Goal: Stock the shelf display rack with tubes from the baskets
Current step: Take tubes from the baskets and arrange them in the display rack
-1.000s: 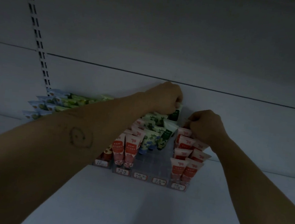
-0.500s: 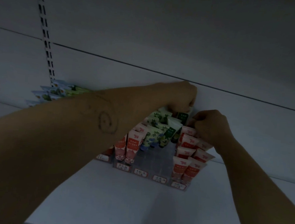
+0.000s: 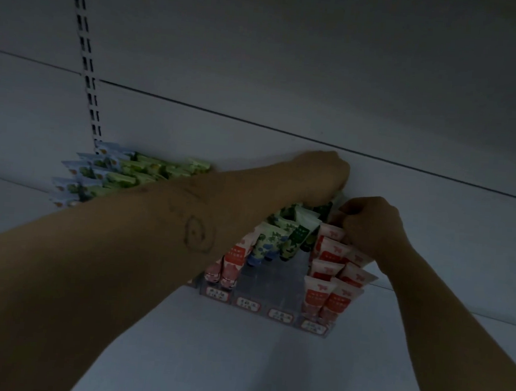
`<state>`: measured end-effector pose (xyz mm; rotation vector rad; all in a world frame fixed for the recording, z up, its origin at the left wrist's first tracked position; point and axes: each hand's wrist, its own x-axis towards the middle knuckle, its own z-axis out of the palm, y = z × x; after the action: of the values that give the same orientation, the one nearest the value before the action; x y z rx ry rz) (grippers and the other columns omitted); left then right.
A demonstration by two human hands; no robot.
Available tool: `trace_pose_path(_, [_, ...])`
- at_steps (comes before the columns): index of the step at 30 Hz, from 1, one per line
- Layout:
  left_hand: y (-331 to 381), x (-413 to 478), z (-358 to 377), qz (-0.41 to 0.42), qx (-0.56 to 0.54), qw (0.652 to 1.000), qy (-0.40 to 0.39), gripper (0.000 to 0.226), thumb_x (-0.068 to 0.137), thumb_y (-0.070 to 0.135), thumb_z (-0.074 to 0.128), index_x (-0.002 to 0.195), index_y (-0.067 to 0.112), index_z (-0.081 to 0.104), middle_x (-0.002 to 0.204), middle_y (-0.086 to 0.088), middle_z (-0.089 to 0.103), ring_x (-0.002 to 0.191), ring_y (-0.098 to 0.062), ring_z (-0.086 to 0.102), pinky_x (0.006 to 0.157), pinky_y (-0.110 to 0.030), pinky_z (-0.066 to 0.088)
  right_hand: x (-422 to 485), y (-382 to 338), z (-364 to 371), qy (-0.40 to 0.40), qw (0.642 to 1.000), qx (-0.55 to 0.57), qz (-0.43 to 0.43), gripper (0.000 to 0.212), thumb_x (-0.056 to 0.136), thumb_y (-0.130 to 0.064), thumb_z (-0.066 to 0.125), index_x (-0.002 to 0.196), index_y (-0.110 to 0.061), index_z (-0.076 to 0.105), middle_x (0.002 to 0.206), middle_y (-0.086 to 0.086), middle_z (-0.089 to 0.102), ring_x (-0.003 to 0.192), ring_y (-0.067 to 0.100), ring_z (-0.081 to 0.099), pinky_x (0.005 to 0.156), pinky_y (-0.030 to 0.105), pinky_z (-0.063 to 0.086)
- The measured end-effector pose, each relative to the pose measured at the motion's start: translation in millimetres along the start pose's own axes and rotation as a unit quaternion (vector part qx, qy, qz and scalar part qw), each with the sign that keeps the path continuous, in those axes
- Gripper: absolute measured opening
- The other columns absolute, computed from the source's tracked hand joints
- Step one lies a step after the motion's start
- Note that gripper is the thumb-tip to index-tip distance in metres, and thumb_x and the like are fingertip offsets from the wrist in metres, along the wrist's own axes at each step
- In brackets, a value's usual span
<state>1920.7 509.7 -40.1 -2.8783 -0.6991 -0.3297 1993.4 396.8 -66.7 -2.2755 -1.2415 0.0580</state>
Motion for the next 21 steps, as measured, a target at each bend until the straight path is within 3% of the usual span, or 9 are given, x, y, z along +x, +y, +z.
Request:
trace_pose_path(2, [2.9, -1.5, -2.0, 0.028, -0.016, 0.999, 0.006, 0.036, 0.086, 0.0, 0.055, 0.059, 0.014, 0.035, 0.067, 0.0, 0.033, 0.085, -0.022, 0.05, 0.064, -0.029, 0.034, 0.0, 0.8, 0.5, 0.0, 1.0, 0.005, -0.001, 0.021, 0.087, -0.014, 0.058, 0.102, -0.014, 0.073, 0.105, 0.008, 0.07, 0.087, 0.02, 0.058, 0.073, 0.023, 0.041])
trace_pose_path(4, [4.5, -8.7, -4.9, 0.053, -0.019, 0.998, 0.011, 0.04, 0.085, -0.003, 0.054, 0.058, 0.015, 0.03, 0.066, 0.0, 0.03, 0.082, -0.022, 0.047, 0.061, -0.028, 0.032, -0.3, 1.1, 0.4, 0.0, 1.0, 0.008, 0.001, 0.021, 0.088, -0.013, 0.057, 0.101, -0.014, 0.073, 0.104, 0.007, 0.07, 0.089, 0.021, 0.059, 0.074, 0.023, 0.041])
trace_pose_path(9, [-6.9, -24.3, -1.3, 0.082, -0.046, 0.996, 0.008, 0.036, 0.078, -0.005, 0.056, 0.056, 0.016, 0.037, 0.062, 0.001, 0.036, 0.061, -0.014, 0.04, 0.051, -0.027, 0.027, 0.9, 2.6, 1.2, -0.006, 1.0, 0.012, -0.001, 0.017, 0.086, -0.015, 0.06, 0.095, -0.014, 0.074, 0.096, 0.006, 0.07, 0.088, 0.022, 0.062, 0.073, 0.025, 0.048])
trace_pose_path(12, [-2.4, -29.8, -4.0, 0.091, -0.064, 0.994, -0.005, 0.024, 0.086, 0.001, 0.055, 0.064, 0.01, 0.049, 0.061, 0.0, 0.041, 0.061, -0.009, 0.034, 0.049, -0.027, 0.024, -0.2, 2.3, 0.2, -0.01, 1.0, -0.001, -0.012, 0.017, 0.085, -0.01, 0.057, 0.074, -0.02, 0.066, 0.078, 0.003, 0.063, 0.077, 0.021, 0.059, 0.055, 0.017, 0.039])
trace_pose_path(17, [-3.2, -29.2, -6.3, 0.095, -0.098, 0.99, -0.019, 0.03, 0.091, 0.007, 0.053, 0.061, 0.007, 0.052, 0.055, 0.0, 0.043, 0.053, -0.004, 0.035, 0.046, -0.023, 0.026, -3.7, 1.8, -0.2, -0.015, 1.0, 0.003, -0.011, 0.027, 0.083, -0.008, 0.055, 0.062, -0.023, 0.057, 0.064, -0.004, 0.056, 0.067, 0.017, 0.055, 0.05, 0.018, 0.035])
trace_pose_path(21, [0.2, -33.9, -12.3, 0.115, -0.118, 0.986, -0.038, 0.025, 0.092, 0.014, 0.052, 0.082, -0.003, 0.067, 0.053, 0.0, 0.046, 0.045, -0.006, 0.039, 0.039, -0.015, 0.028, -3.0, 1.8, -1.2, -0.021, 1.0, 0.007, -0.011, 0.02, 0.081, -0.006, 0.054, 0.068, -0.019, 0.061, 0.071, 0.004, 0.063, 0.071, 0.023, 0.059, 0.051, 0.02, 0.038])
